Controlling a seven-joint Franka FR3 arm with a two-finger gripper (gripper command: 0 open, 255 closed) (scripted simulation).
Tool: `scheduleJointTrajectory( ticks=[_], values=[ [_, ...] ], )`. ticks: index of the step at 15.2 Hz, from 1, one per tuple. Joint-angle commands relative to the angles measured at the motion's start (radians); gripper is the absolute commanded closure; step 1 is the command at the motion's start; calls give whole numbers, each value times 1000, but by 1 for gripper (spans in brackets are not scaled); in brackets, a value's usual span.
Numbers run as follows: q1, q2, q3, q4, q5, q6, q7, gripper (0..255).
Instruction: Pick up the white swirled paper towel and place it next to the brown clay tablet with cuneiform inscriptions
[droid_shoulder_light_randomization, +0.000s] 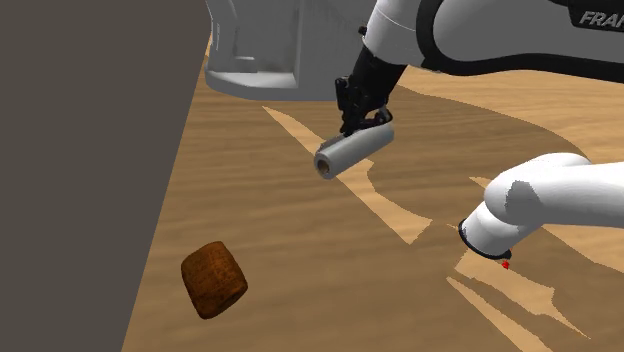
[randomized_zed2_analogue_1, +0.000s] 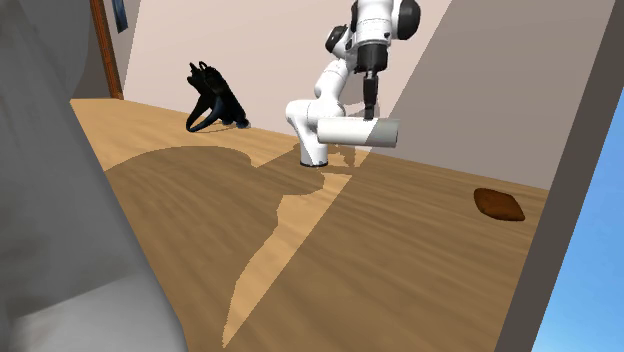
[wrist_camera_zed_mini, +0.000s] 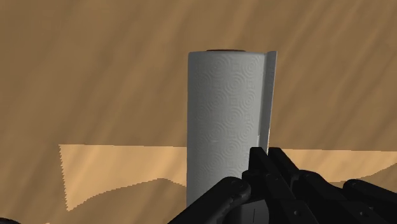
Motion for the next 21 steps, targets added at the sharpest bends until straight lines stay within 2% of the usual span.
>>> scheduleJointTrajectory(
  ticks=[1, 7, 21],
  values=[
    [-2, 17, 51, 37, 16, 1, 51, 255],
    [-54, 97, 225, 188, 38, 7, 201, 255],
    [-54, 108, 333, 42, 109, 181, 187, 255]
  ],
)
